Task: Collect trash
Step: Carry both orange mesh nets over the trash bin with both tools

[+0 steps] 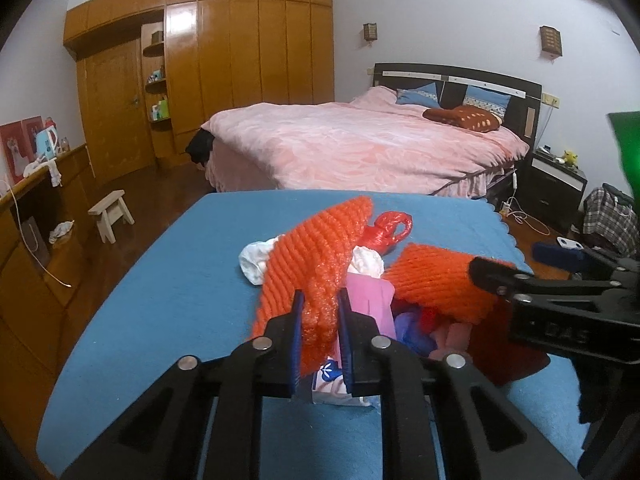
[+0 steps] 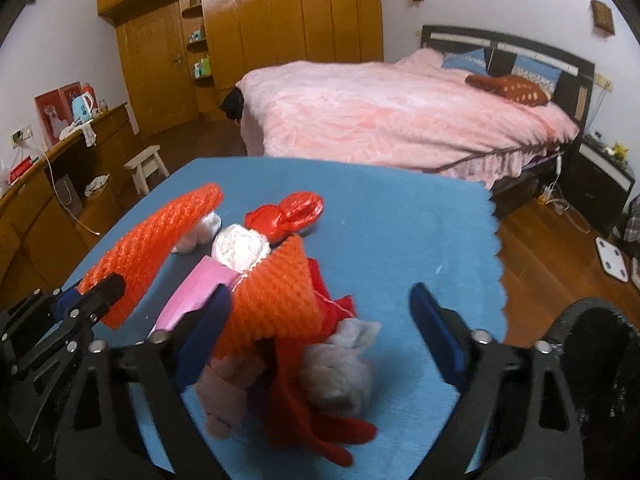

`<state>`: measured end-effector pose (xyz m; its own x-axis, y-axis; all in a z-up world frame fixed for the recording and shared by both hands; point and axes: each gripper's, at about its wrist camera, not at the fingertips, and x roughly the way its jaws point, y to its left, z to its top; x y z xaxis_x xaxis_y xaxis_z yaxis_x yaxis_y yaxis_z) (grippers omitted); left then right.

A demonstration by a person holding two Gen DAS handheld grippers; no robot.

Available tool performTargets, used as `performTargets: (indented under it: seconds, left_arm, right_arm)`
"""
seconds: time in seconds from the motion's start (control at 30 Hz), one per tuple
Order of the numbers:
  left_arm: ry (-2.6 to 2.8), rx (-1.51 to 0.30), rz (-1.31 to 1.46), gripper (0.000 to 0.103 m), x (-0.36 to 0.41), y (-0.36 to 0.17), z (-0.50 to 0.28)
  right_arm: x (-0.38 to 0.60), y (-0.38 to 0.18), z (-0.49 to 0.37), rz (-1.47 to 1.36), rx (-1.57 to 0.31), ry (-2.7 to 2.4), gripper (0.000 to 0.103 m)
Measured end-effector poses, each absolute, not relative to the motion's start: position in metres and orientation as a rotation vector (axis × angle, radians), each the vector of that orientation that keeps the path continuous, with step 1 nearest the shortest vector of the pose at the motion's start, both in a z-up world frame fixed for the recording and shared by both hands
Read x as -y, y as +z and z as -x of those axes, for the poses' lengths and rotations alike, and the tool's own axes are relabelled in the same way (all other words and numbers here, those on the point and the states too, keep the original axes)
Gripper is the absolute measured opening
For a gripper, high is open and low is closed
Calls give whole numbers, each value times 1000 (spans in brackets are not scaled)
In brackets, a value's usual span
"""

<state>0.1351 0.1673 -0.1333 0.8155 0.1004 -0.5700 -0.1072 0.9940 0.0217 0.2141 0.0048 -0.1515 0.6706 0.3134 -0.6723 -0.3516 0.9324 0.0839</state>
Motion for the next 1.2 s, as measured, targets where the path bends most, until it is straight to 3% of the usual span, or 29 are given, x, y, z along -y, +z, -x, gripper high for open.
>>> performTargets:
  seconds: [0.1,0.2,0.27,0.43,1.2]
  left_arm:
    - [111,-614,17,16,-169,-135,-136]
    - [111,-617,20,16,-169,-136,-137]
    - [109,-622,22,16,-169,-136,-138]
    - [104,-622,21,16,-167,-134,-137]
    - [50,-508,14,15,-131,-74,-104]
  right_arm:
    - [-11,-159,-220,55,-780,387,76]
    - [-15,-167,-220,49,-822,431,61]
    - [-16,-170,-221,33,-846,466,43]
    - [-17,-163,-212,19,-831,511,14]
    - [29,-84,-172,-50,-655,506,11]
